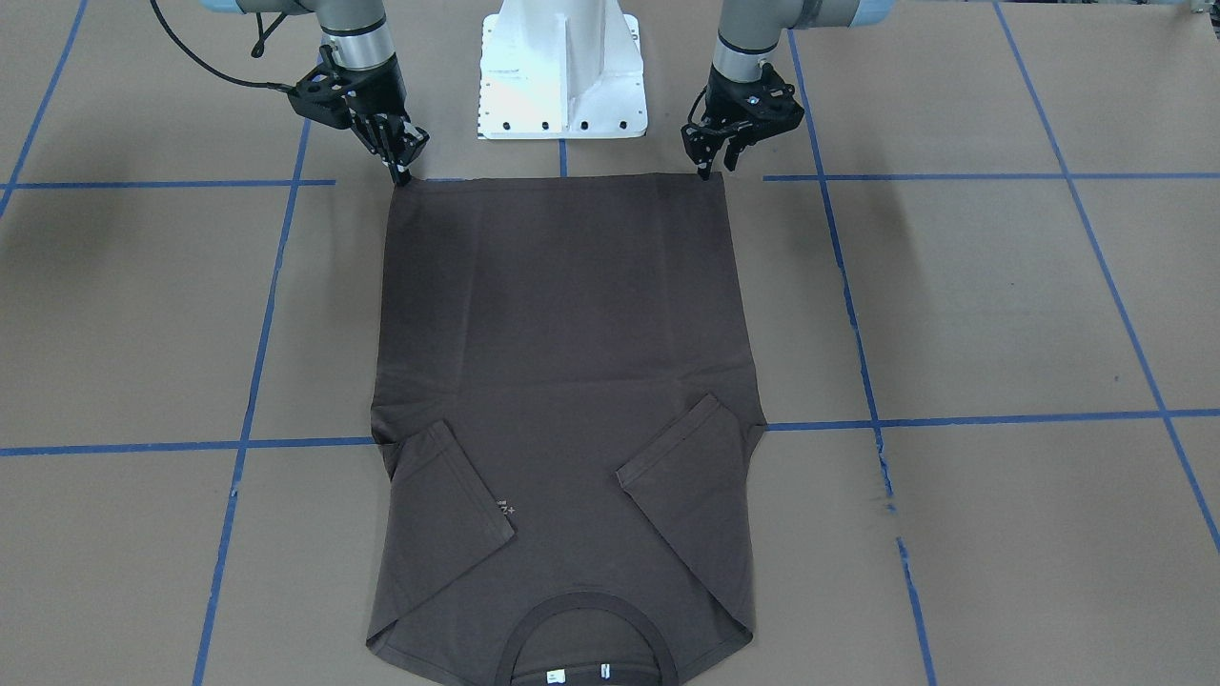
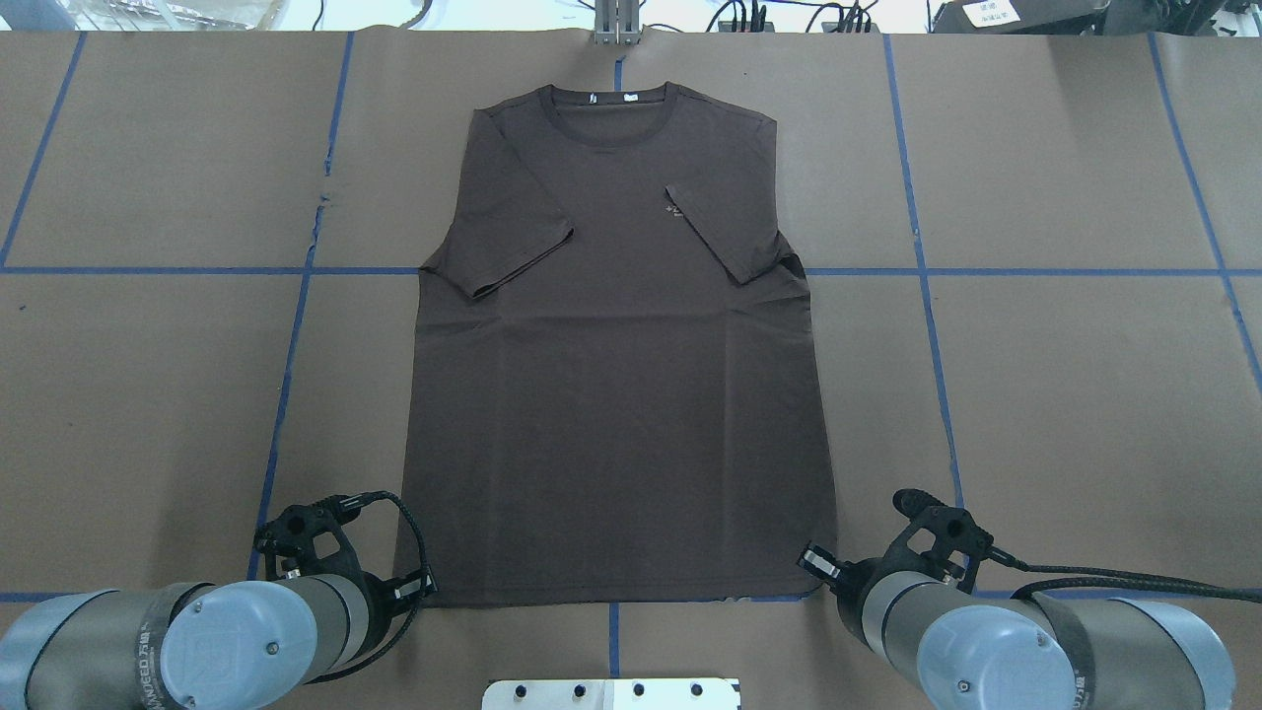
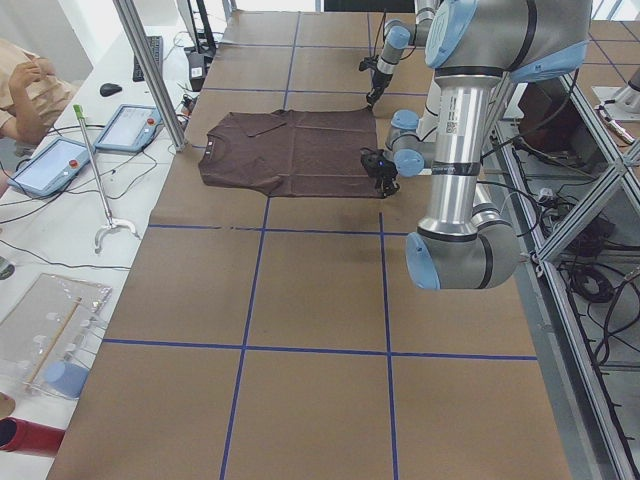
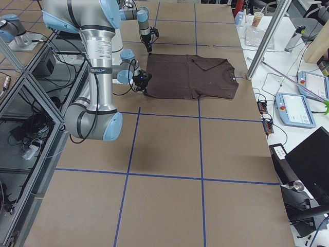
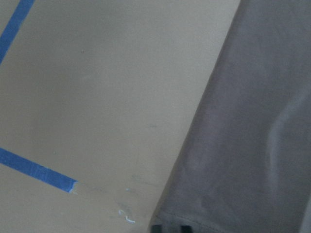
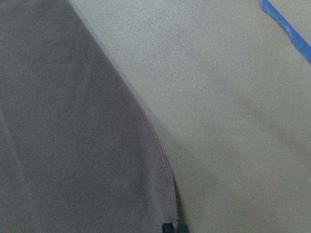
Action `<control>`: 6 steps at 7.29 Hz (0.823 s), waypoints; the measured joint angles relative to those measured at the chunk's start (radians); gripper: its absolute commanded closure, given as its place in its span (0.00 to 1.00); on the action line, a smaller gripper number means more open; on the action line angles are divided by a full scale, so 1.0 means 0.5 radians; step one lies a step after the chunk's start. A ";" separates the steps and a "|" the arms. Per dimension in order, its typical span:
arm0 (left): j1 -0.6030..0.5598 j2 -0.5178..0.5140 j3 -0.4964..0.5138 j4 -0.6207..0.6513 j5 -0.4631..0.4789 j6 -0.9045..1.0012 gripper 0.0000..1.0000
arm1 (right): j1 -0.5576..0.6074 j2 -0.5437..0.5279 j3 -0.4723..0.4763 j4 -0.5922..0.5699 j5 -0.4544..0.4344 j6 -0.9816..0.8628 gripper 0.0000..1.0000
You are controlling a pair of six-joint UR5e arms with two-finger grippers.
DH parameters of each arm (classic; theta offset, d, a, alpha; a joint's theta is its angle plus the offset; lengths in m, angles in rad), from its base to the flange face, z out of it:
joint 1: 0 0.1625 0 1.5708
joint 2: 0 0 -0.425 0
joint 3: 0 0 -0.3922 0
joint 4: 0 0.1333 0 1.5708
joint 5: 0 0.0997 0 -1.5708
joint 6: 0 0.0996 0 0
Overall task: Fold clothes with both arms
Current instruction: 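Grasp both hem corners with the left and right grippers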
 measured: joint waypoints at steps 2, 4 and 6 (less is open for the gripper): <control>0.000 0.000 0.014 -0.001 0.003 0.001 0.37 | 0.000 0.000 0.000 0.000 0.000 0.000 1.00; 0.001 -0.001 0.032 -0.005 0.005 0.001 0.42 | 0.000 -0.001 0.000 0.000 0.000 0.000 1.00; 0.003 -0.003 0.038 -0.006 0.002 0.001 0.93 | 0.000 0.000 0.000 0.000 0.000 0.000 1.00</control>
